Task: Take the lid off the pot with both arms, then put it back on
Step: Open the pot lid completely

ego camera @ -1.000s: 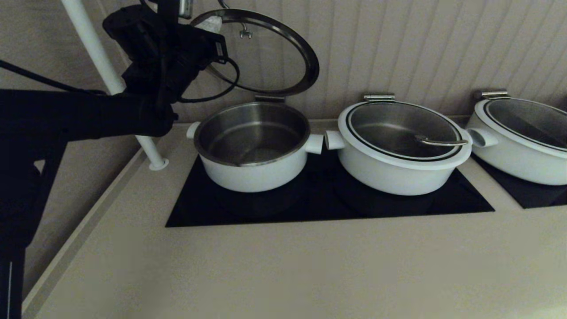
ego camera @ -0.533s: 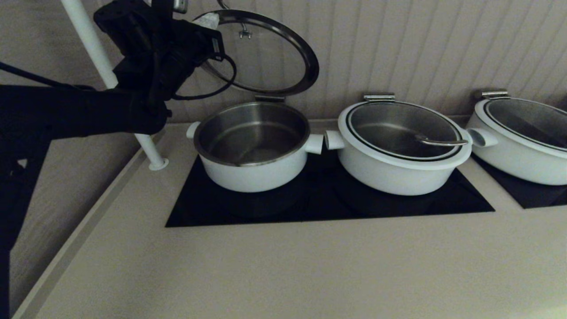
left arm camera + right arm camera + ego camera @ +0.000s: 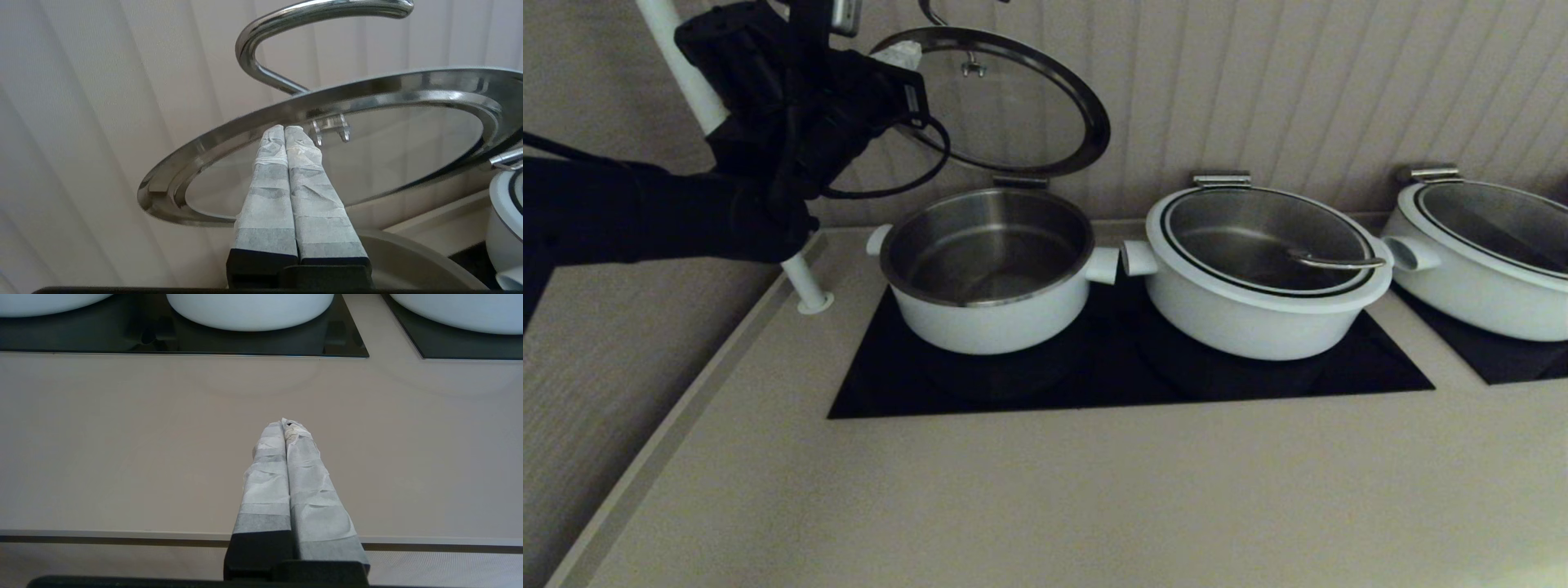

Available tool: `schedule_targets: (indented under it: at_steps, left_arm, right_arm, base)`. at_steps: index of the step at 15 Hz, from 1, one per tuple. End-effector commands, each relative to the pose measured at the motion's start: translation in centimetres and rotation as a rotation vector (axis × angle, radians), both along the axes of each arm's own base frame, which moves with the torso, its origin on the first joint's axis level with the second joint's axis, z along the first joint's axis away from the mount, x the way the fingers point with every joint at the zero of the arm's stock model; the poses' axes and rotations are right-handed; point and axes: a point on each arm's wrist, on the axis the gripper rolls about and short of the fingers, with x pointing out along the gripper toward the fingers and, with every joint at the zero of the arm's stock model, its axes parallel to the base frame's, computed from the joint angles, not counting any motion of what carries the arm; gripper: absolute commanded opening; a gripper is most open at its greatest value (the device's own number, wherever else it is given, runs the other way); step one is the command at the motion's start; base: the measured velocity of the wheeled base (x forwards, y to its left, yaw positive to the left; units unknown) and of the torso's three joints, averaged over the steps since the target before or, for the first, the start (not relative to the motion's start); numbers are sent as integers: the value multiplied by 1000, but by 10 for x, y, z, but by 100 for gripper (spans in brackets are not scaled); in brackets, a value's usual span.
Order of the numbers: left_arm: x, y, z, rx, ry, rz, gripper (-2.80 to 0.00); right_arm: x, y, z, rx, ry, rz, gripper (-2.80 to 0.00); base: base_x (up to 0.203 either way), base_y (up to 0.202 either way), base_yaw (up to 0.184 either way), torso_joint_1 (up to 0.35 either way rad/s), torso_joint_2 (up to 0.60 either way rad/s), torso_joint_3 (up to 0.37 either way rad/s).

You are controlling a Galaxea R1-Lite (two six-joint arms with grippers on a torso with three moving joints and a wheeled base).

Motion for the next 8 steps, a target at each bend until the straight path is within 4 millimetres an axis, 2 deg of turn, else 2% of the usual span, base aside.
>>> schedule_targets:
  at_steps: [1, 8]
  left_arm:
    - [-7, 2, 3, 1, -2, 0, -280]
    - [-18, 5, 1, 20, 21, 4, -280]
  right_arm:
    - [0, 0, 0, -1, 0, 1, -280]
    - [0, 0, 0, 0, 0, 1, -280]
  base:
    - [0, 0, 0, 0, 0, 0]
    - [0, 0, 0, 0, 0, 0]
